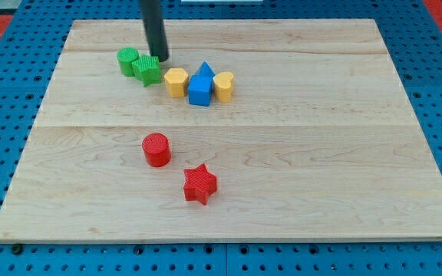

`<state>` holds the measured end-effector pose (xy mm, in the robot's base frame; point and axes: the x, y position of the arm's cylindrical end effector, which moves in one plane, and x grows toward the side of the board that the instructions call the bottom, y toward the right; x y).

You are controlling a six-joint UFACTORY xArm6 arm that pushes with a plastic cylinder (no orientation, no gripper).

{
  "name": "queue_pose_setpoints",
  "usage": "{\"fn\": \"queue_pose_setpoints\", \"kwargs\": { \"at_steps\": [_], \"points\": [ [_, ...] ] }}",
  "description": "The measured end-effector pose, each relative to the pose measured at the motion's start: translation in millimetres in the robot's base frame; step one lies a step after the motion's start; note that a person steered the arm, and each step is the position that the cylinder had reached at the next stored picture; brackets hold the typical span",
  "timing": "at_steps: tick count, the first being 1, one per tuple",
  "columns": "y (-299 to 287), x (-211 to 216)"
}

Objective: Move the red circle vertically above the red star

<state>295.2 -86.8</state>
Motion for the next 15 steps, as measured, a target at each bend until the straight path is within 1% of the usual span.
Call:
{"fn": "queue_pose_setpoints", "kwargs": {
  "at_steps": [1,2,3,4,5,6,7,8,9,10,11,12,13,14,15],
  "points": [
    [60,2],
    [64,36],
    [64,27],
    [53,-23],
    [-28,-44],
    [-69,-29],
    [-67,-3],
    [-42,41],
    [-45,34],
    [-13,44],
    [-1,66],
    [-21,92],
    [-62,155],
    [-74,199],
    [-30,210]
  ]
}}
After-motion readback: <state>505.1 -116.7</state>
